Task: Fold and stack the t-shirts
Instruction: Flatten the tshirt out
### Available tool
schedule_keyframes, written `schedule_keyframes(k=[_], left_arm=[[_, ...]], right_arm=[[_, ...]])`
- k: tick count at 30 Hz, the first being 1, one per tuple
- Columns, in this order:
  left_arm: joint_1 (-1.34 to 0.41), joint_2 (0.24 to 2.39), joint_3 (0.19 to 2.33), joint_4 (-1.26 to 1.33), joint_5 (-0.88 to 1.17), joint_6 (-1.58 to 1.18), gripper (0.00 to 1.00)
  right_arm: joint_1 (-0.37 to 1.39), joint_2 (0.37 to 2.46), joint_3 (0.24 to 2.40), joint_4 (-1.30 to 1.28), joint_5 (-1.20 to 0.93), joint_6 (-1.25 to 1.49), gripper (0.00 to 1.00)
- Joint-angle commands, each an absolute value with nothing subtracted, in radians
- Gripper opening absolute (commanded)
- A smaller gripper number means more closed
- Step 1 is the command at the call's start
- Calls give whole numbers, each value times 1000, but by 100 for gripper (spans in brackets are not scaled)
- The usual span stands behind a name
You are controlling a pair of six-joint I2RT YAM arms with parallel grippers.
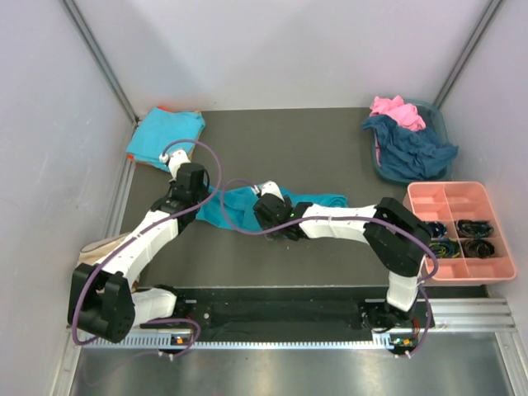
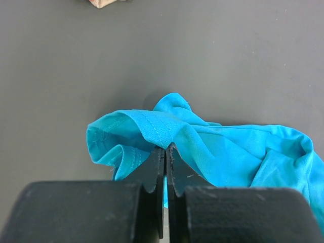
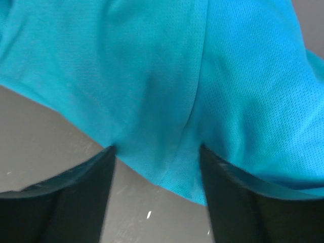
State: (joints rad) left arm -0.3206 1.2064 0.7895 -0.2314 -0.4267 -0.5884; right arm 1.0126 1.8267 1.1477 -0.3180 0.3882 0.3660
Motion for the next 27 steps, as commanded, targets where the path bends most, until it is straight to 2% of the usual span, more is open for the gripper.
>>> schedule_keyframes(k=[1, 2, 4, 5, 6, 7, 12, 21, 27], left_arm=[[-316, 1181, 781, -198, -430, -586, 0], [-316, 1180, 779, -196, -431, -584, 0], [-316, 1181, 778, -196, -431, -584, 0], [-316, 1183, 776, -196, -431, -584, 0], [-316, 1183, 775, -195, -433, -587, 0], [-316, 1181, 773, -192, -433, -586, 0], [-316, 1181, 773, -193, -445, -578, 0], [-301, 1160, 795, -213, -476, -549, 0], [-270, 1152, 788, -221, -468, -548, 0]], right_arm=[[1025, 1847, 1172, -273, 414, 367, 58], [1026, 1847, 1169, -268, 397, 371, 46], [1023, 1851, 1161, -264, 385, 380, 32], [1023, 1853, 1161, -264, 379, 382, 14], [1022, 1850, 1158, -268, 379, 391, 4], [1020, 1848, 1157, -270, 383, 396, 0], [1008, 1740, 1114, -297, 465, 407, 0], [845, 1416, 1077, -425, 515, 362, 0], [764, 1339, 1078, -512, 549, 325, 0]])
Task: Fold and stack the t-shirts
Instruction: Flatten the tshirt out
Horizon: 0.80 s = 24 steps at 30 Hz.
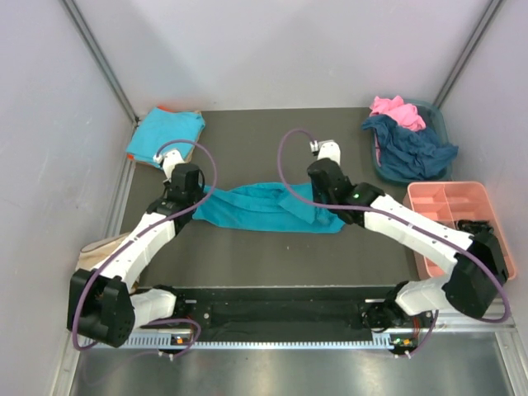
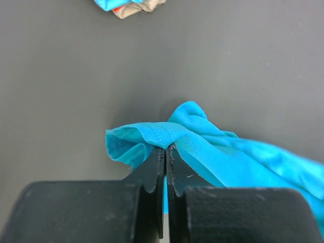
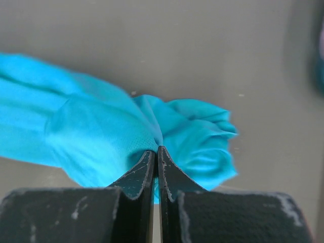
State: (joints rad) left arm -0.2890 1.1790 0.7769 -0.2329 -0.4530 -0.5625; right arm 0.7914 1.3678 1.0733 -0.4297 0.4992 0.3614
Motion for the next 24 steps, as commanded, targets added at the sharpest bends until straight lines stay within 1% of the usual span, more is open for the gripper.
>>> schedule_keyframes(k=[1, 10, 13, 17, 18, 19, 20, 21, 24], left_arm=[[-267, 1149, 787, -221, -466, -548, 0], [-247, 1147, 790, -229, -469, -546, 0], [-247, 1155, 792, -227, -462, -551, 0], [-247, 1157, 792, -229, -462, -551, 0], [-247, 1155, 790, -229, -462, -551, 0], [-247, 1152, 788, -229, -465, -549, 0], [-247, 1154, 788, -229, -463, -551, 0], [-247, 1149, 787, -229, -460, -551, 0], [-247, 1147, 782, -224, -446, -551, 0]], right_arm=[[761, 1333, 1077, -517, 554, 322, 0], [704, 1353, 1054, -577, 612, 367, 0], [696, 1423, 1083, -571, 618, 388, 0], [681, 1552, 1189, -557, 638, 397, 0], [673, 1606, 1210, -549, 632, 397, 17], [666, 1627, 1251, -548, 617, 397, 27], [649, 1647, 1270, -545, 603, 400, 34], [641, 1658, 1285, -548, 588, 405, 47], [637, 1617, 1278, -531, 546, 411, 70]])
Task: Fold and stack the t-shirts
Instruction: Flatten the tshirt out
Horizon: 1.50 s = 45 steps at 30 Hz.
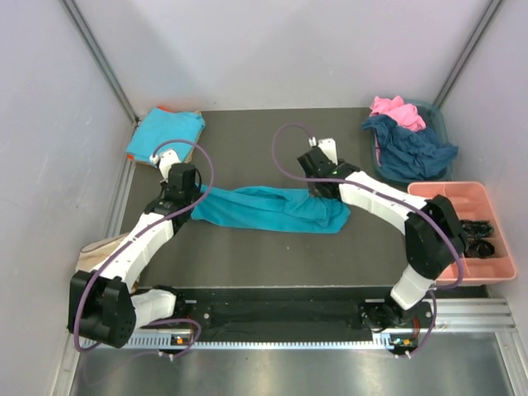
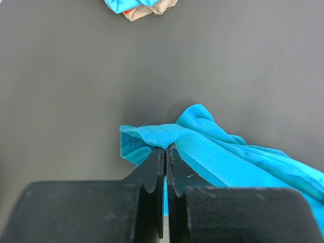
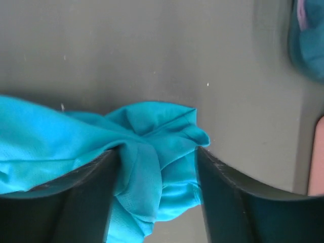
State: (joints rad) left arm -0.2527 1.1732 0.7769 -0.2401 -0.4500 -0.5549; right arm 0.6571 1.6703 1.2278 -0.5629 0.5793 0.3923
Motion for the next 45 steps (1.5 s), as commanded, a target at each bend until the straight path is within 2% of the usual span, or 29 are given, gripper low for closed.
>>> schedule_keyframes(k=[1, 10, 17, 28, 45], left_arm=[[-247, 1149, 778, -222, -442, -552, 0], [-249, 1181, 770, -207, -399, -566, 0], [-249, 1203, 776, -196, -374, -568, 0], [-249, 1201, 781, -202, -373, -566, 0], [-249, 1192, 785, -209, -387, -565, 0]], right_arm=[[638, 1565, 1244, -517, 516, 413, 72], [640, 1293, 997, -537, 298, 534, 74], [679, 1192, 946, -583, 244, 568, 73], [738, 1253, 831, -460, 244, 637, 67], [738, 1331, 831, -382, 331, 640, 56]])
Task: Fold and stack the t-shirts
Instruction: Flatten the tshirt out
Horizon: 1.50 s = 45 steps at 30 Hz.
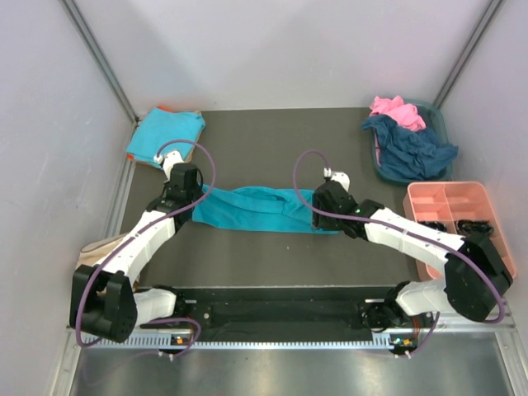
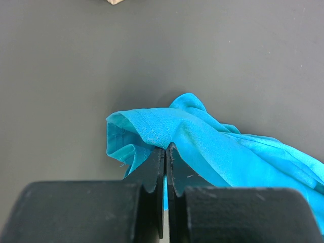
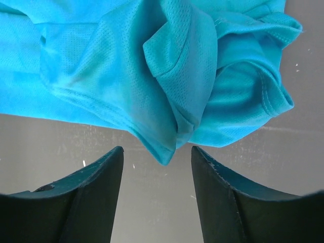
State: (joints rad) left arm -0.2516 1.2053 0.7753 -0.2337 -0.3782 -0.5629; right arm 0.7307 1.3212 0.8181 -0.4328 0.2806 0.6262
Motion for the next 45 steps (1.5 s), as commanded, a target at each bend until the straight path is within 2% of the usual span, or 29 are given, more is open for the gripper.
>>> schedule_keyframes(k=[1, 3, 7, 11, 12, 13, 16, 31, 45], left_arm=[[-249, 1190, 785, -209, -387, -563, 0], [-249, 1190, 785, -210, -385, -563, 0], [-250, 1187, 784, -210, -388, -563, 0], [-249, 1187, 781, -209, -387, -563, 0], [-249, 1189, 782, -209, -387, -561, 0], [-249, 1189, 781, -207, -387, -561, 0], [-249, 1186, 781, -207, -387, -563, 0], [-249, 1157, 785, -230, -433, -549, 0], [-249, 1161, 799, -245, -429, -551, 0]], right_arm=[[738, 1335, 830, -380, 333, 640, 55], [738, 1341, 835, -382, 342, 643, 53], [736, 1339, 838, -379, 348, 646, 36], [736, 1342, 838, -376, 344, 646, 24], [736, 1342, 838, -376, 344, 644, 20], [738, 1342, 836, -376, 344, 644, 12], [738, 1341, 839, -379, 348, 643, 0], [719, 1165, 930, -552, 459, 615, 0], [579, 1028, 1058, -698, 704, 575, 0]])
